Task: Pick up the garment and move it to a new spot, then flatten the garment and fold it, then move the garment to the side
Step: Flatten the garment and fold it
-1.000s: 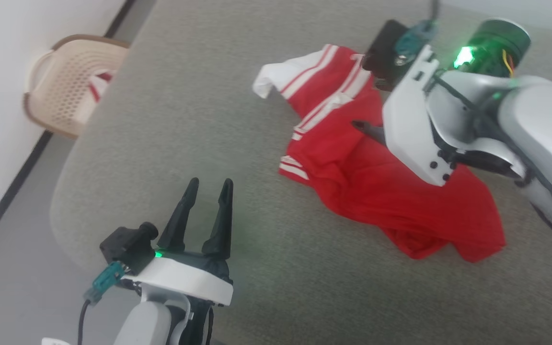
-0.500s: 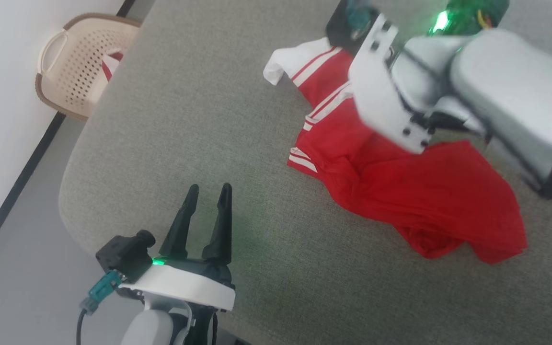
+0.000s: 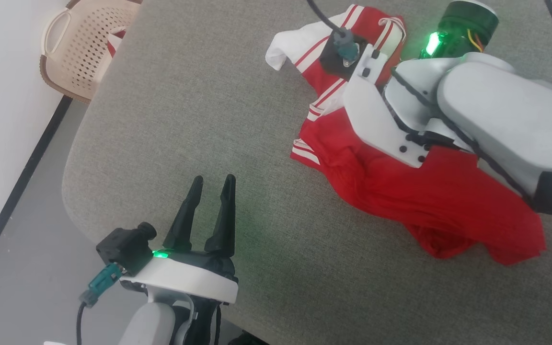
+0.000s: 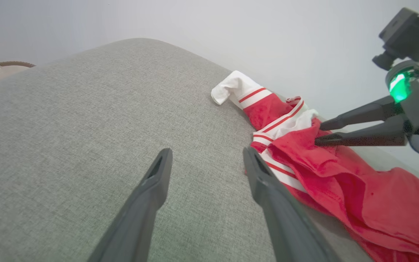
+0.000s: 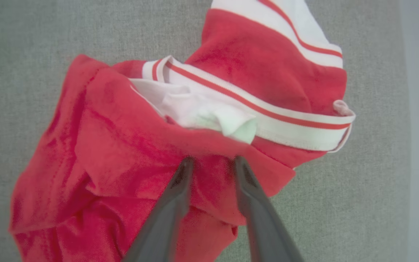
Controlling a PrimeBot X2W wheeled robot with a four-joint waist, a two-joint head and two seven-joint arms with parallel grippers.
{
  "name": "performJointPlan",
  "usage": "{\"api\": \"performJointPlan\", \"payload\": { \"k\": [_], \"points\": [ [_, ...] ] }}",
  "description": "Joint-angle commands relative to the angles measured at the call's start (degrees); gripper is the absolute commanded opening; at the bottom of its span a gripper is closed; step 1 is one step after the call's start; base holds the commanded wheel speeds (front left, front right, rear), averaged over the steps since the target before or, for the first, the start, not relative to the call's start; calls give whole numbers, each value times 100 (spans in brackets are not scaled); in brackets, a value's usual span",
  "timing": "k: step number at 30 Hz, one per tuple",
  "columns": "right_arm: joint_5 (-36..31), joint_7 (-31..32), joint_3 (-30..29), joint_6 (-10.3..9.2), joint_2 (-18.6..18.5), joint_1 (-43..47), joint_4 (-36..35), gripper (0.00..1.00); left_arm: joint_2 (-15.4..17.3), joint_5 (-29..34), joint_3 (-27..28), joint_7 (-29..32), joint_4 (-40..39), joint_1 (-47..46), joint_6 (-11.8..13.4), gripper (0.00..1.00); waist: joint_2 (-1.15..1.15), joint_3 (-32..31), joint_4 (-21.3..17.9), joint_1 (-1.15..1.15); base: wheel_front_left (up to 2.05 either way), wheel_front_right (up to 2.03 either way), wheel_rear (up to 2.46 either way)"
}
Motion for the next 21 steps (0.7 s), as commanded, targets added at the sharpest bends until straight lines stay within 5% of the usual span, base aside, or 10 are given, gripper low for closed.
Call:
{"api": "performJointPlan", "payload": {
  "k": [1, 9, 21],
  "points": [
    [-18, -86, -12, -4, -60, 42, 5, 0, -11, -16, 7, -28, 32, -99, -3, 100, 0, 3, -1, 0, 0, 0, 0],
    [324, -771, -11, -4, -557, -52, 93, 0, -10, 156, 36, -27, 174, -175, -88, 100, 0, -165, -65, 0, 0, 0, 0],
    [1209, -2651, -569, -4, -2322, 1016, -212, 0, -9, 599, 307, -28, 255, -243, -210, 100, 0, -404, -699, 0, 0, 0, 0]
  ]
}}
